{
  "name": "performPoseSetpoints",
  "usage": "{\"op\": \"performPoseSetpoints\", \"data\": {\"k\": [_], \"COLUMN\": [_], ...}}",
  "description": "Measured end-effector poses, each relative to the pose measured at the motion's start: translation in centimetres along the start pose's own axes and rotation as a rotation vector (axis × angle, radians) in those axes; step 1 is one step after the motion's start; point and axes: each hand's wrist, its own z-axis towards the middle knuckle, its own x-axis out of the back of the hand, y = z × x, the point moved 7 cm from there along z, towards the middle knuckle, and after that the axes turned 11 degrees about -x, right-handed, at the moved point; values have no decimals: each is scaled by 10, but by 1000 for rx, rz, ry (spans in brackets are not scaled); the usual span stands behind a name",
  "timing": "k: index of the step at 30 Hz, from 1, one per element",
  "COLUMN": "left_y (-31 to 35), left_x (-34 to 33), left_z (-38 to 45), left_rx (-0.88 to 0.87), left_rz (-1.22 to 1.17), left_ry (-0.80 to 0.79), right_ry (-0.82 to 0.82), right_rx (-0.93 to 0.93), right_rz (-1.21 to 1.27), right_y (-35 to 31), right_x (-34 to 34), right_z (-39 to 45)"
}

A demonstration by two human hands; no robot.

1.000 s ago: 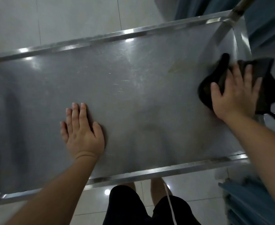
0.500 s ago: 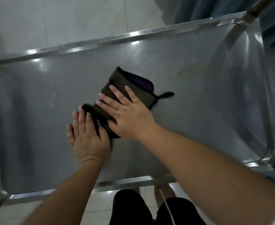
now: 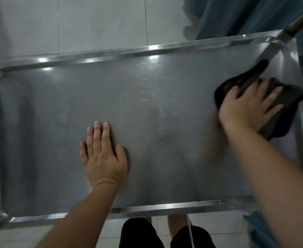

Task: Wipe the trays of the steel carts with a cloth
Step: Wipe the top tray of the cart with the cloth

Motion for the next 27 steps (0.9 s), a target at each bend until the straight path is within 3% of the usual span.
{"op": "performPoseSetpoints", "data": {"k": [8,12,15,18,21,25,27], "left_y": [1,-1,-3,-1,-2,-4,-4], "left_x": [2,-3,-3,0,-1,-3,-4], "left_z": [1,1,1,0,0,-2,-3], "left_rx": [8,0,-1,1,0,-14,-20], "left_rz": [7,22,24,28,32,27,31], "left_ry": [33,18,31,56,48,47,52], "right_ry": [-128,-200,-210,-160,-82,7,0], "right_rx": [749,1286,1464,1353,1110,458,171], "right_rz": [-65,-183,-249,-219,-182,-129,-93], "right_y": [-118,-182,-210,-221,-193,-91,-49], "right_x": [-58,-67,-65,-52,-31,0,10], "right_z": [-215,-236,-208,-143,-56,53,69]}}
